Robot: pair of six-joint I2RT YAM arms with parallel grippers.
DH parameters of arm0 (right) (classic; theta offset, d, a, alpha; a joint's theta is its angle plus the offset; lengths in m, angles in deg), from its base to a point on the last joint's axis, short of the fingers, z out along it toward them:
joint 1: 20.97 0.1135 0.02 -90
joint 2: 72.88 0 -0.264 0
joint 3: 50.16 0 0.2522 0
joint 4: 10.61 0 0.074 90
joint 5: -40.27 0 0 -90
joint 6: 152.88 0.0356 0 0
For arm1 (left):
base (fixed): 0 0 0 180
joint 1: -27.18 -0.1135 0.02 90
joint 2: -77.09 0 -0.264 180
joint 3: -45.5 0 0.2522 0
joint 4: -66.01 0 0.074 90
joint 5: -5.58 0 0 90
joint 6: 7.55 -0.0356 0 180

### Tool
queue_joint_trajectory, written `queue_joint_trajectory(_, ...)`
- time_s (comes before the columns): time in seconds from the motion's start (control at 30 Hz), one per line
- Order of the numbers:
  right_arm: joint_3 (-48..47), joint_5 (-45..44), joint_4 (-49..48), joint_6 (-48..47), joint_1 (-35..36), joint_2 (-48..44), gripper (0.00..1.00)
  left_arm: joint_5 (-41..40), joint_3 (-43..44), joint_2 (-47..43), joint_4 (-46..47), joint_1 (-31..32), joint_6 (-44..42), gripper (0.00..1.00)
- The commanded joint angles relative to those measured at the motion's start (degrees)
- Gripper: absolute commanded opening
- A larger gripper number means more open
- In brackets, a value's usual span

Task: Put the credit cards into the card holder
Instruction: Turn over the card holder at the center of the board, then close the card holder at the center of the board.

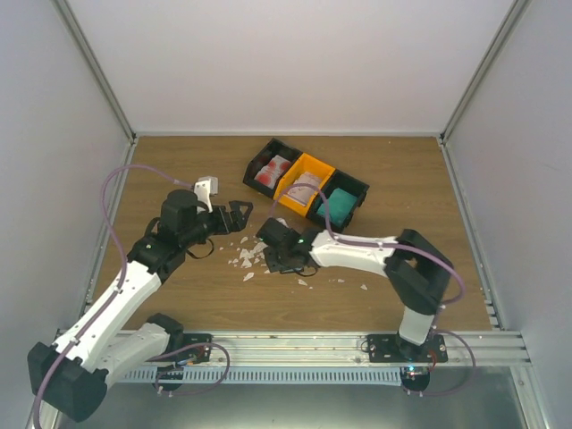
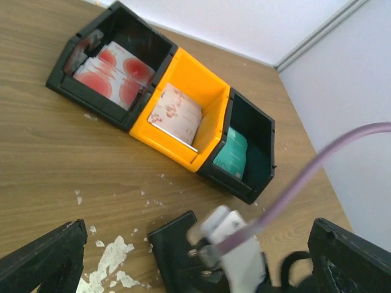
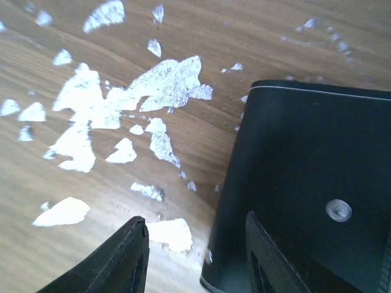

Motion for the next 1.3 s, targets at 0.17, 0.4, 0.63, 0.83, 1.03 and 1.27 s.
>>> queue_joint_trajectory(0.17, 15.42, -3.01, -11.44, 1.73, -7.37, -22.01, 0.48, 11.91, -5.64, 7.96, 7.78, -1.99, -1.39, 0.99)
queue_joint_trajectory(0.4, 13.29, -1.39, -0.88, -2.36, -11.79, -19.81, 0.57, 22.4, -13.2, 16.24, 19.83, -1.85, 1.8, 0.92)
queue_joint_trajectory(0.63, 9.56, -0.69, 3.18, -3.6, -11.77, -13.65, 0.52, 27.15, -13.35, 27.23, 25.14, -0.85, 4.3, 0.81)
queue_joint_trajectory(0.83, 9.45, 1.45, 2.1, -3.59, -11.8, -12.42, 0.37, 28.66, -13.14, 31.84, 26.78, 0.37, 4.28, 0.74)
queue_joint_trajectory(1.03, 8.86, 3.54, 1.66, -4.15, -11.72, -10.75, 0.47, 29.23, -12.68, 34.08, 26.99, 0.96, 3.43, 0.78)
queue_joint_trajectory(1.27, 8.61, 3.1, 2.57, -4.0, -11.65, -9.74, 0.33, 29.19, -12.13, 36.56, 27.07, 1.19, 3.59, 0.73)
